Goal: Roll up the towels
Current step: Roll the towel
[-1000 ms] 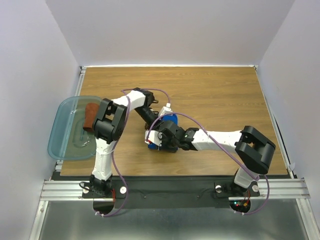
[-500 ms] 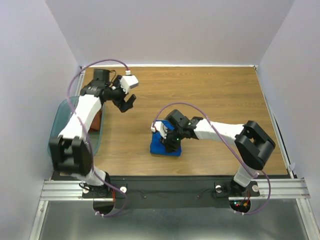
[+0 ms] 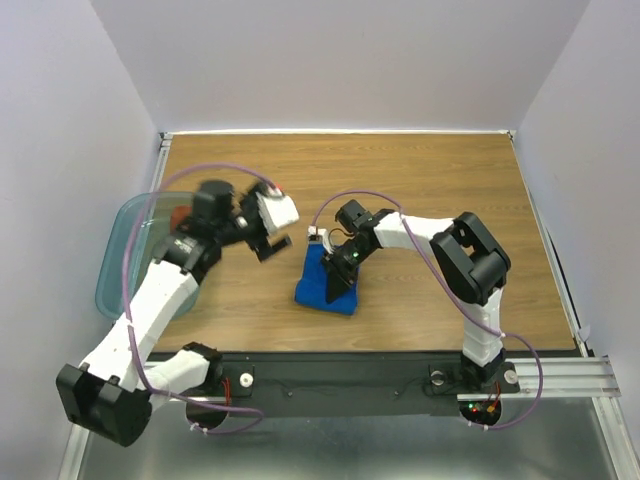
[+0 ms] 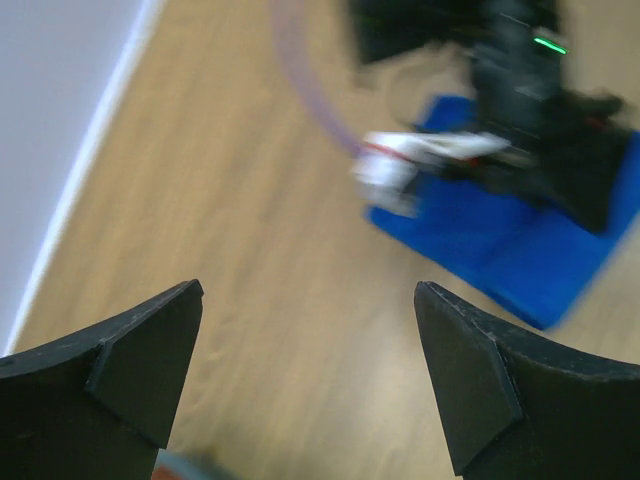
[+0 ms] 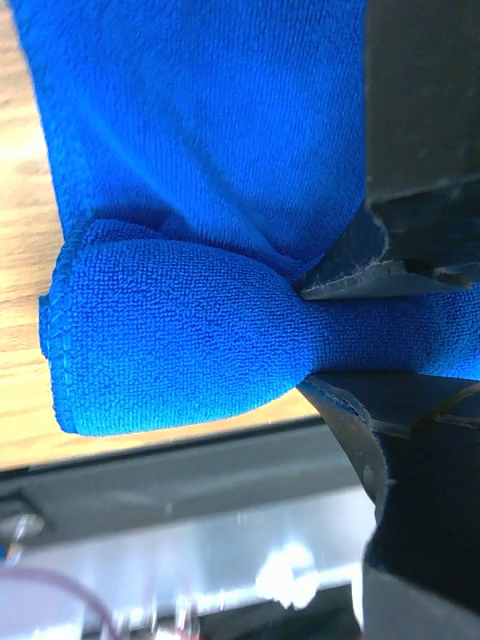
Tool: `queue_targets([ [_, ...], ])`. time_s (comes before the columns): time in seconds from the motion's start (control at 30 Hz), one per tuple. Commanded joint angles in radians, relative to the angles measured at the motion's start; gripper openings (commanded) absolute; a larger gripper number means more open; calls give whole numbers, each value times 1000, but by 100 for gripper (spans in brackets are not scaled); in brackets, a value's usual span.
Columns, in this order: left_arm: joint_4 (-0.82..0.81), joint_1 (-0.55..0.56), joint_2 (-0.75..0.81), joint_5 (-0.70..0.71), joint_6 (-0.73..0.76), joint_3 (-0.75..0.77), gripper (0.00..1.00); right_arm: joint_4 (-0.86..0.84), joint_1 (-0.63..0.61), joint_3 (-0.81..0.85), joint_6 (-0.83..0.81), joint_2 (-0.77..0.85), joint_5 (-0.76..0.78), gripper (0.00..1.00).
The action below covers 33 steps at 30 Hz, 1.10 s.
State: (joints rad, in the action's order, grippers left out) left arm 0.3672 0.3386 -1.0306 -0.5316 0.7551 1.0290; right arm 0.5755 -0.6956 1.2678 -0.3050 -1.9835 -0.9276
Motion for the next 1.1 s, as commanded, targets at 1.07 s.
queue_targets([
  [1.07, -495, 694, -192, 435, 243, -550, 75, 302, 93, 242, -187, -333, -140, 8],
])
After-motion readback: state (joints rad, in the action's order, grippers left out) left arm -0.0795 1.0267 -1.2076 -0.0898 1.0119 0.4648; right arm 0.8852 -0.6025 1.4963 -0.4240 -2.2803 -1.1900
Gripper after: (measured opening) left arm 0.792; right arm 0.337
